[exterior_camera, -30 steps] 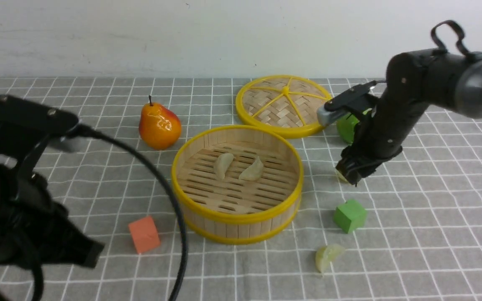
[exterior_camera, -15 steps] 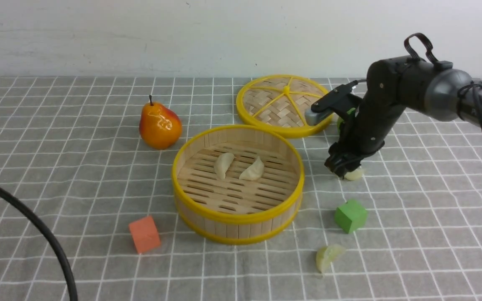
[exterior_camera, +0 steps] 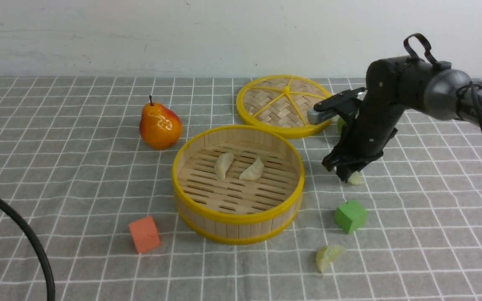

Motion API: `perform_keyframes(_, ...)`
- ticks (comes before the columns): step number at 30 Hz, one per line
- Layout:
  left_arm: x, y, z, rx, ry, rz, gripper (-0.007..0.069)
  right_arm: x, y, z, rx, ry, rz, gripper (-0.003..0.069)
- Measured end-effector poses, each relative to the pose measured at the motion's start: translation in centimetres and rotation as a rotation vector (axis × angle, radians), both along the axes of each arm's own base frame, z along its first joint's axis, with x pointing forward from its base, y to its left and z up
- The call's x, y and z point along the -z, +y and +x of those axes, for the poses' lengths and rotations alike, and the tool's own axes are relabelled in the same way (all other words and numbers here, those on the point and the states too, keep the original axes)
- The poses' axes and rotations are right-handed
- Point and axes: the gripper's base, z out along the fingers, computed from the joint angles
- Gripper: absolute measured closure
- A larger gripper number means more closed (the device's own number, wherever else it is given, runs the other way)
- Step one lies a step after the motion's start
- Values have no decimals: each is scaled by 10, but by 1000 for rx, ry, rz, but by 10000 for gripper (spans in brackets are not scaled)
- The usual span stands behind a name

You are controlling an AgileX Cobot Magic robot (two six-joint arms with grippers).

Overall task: Put the dumplings into the steamer on the table with the grey tablecloth.
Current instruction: 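Reach for and grasp a dumpling lying on the table beside the steamer, then place the dumpling in the bamboo steamer basket with the right gripper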

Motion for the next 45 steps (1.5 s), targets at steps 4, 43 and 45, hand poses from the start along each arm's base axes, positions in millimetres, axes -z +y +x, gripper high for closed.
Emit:
perform_keyframes(4,17,6,-13,-7,-53,-65,638,-54,10,-7,59,-29,167,443)
perform_keyframes(43,70,23,-49,128,-418,-198,632,3,177,-40,63,162,590,440)
perform_keyframes(45,70,23,-49,128,-418,-198,632,3,177,-40,61,158,587,413)
